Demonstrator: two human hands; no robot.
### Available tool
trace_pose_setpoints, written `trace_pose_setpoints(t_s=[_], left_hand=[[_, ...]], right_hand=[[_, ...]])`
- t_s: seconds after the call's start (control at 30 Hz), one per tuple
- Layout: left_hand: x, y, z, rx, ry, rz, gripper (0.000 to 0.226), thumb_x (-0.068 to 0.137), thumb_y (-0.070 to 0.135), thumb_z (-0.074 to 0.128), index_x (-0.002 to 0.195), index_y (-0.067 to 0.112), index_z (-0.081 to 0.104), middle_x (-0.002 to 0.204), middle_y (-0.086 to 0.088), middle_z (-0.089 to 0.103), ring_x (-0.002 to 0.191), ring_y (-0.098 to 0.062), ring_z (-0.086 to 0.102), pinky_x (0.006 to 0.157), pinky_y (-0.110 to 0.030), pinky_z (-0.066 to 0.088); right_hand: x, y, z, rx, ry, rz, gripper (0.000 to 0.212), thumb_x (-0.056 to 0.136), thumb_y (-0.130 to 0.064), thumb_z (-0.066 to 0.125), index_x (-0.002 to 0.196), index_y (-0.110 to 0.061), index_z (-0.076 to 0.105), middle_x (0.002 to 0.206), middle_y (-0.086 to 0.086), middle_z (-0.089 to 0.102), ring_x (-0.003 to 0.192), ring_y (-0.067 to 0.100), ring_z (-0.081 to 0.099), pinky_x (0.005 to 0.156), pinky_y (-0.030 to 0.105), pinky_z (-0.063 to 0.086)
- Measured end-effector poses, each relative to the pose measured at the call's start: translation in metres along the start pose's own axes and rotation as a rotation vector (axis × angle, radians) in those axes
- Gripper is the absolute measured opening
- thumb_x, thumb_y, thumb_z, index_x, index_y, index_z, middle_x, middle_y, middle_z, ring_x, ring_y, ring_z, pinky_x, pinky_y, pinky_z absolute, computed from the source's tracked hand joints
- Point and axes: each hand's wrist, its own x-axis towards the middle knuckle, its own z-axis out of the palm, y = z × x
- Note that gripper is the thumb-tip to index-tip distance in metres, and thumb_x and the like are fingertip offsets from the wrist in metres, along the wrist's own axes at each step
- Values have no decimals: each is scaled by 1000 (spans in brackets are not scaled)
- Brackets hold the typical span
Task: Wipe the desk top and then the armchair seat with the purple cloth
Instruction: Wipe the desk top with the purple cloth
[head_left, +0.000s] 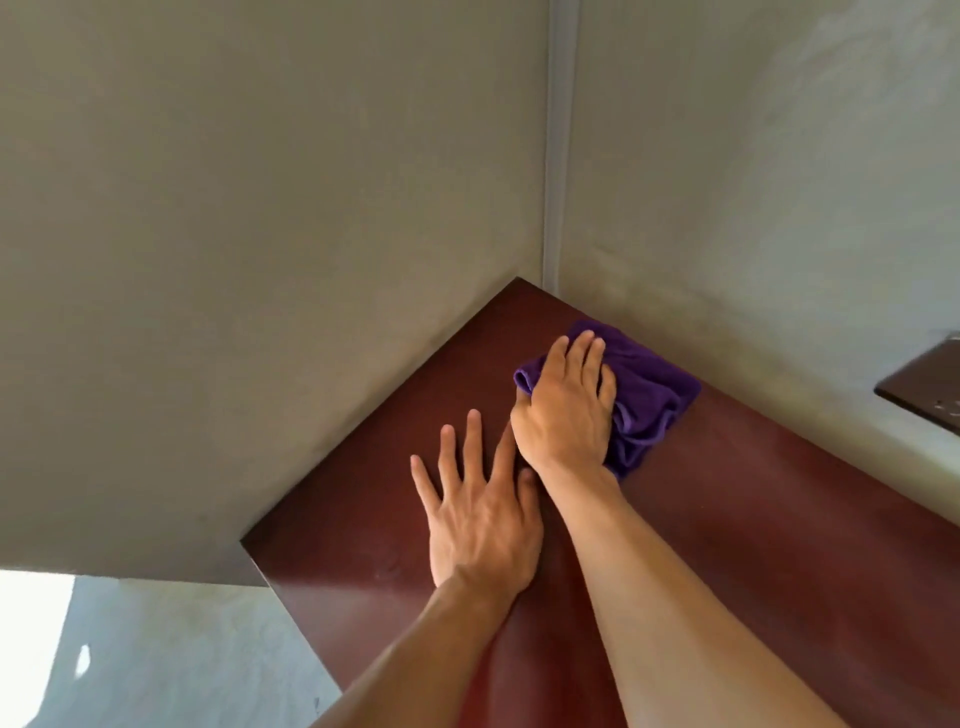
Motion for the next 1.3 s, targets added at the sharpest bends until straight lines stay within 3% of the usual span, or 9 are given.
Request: trace_pose_setpoints(t_s=[0.13,0.27,0.57,1.03,1.3], left_hand=[[1,1,1,-10,-17,-4,58,102,51,19,158,37,11,172,0,1,158,-29,-6,122,-63,-6],[1,2,-2,-7,-16,-3,58,100,50,15,155,35,21,172,-1,5,158,-30,-2,122,-64,-3],[-4,4,-4,48,17,8,58,102,50,18,159,38,20,171,-4,12,158,-29,3,124,-61,4],[-117,119,26,38,-65,203,60,101,55,20,160,42,19,172,-6,7,158,-30,-1,124,-59,5],[-181,167,38,99,-75,305,64,98,55,15,160,41,23,170,-7,17,158,-30,7,124,-60,11]], right_hand=[[22,-19,9,-27,-61,-164,77,100,-41,48,161,-8,14,171,16,6,158,30,0,127,45,6],[25,-12,10,-88,-113,-295,76,99,-43,48,162,-14,15,171,12,6,159,28,-1,127,44,6],[-10,45,-14,-112,-155,-347,77,95,-42,54,161,-24,20,172,1,4,159,26,-2,128,44,5],[-131,259,-97,-153,-78,-152,71,98,-50,49,161,-30,23,172,-3,10,159,25,5,127,44,10],[-222,377,-145,-149,-37,21,68,99,-48,48,160,-31,25,171,-4,12,159,24,7,127,42,10]])
